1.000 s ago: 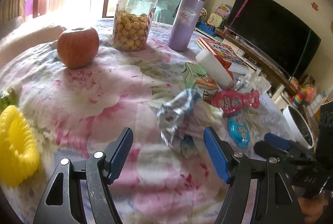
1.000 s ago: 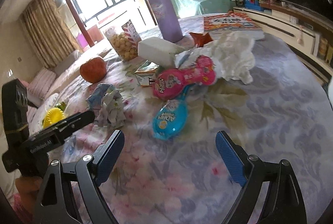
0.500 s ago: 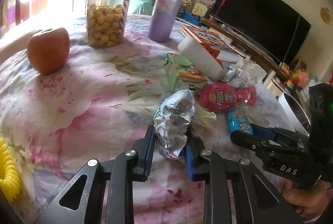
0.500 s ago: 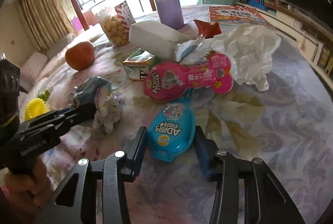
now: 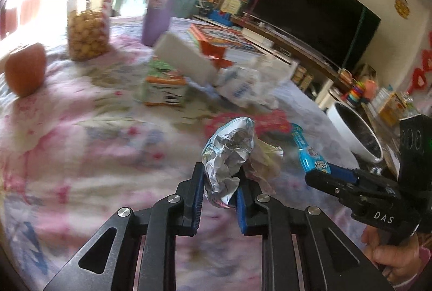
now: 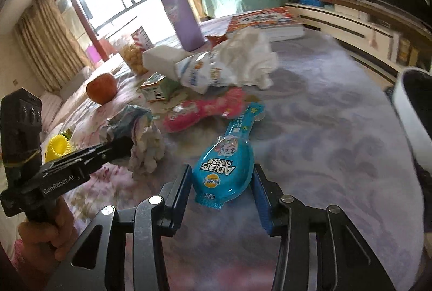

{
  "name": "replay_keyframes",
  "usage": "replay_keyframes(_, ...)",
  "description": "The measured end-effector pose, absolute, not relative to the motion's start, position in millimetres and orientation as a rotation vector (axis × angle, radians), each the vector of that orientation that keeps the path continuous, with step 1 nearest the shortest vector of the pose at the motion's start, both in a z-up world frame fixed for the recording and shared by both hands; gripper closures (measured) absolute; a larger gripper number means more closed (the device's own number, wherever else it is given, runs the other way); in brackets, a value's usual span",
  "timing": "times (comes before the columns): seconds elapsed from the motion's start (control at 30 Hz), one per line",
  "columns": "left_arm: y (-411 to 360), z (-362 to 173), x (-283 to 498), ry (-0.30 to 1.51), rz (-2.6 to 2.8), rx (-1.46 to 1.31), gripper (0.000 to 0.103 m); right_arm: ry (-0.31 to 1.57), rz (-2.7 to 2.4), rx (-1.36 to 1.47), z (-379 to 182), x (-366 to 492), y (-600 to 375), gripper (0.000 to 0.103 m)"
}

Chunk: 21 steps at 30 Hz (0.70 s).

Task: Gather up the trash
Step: 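Carry the foil wrapper with the left tool over the bin while the right tool carries the bottle there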

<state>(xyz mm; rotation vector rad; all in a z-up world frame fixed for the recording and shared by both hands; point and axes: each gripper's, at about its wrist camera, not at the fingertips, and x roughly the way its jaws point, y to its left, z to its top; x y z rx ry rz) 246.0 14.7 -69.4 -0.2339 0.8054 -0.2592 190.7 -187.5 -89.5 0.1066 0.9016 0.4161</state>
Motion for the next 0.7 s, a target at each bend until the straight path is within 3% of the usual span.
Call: replay_keyframes(0.7, -89, -56, 257, 0.804, -0.418, -0.181, 0.084, 0.805, 0.271, 0.216, -58, 157, -294, 0.058)
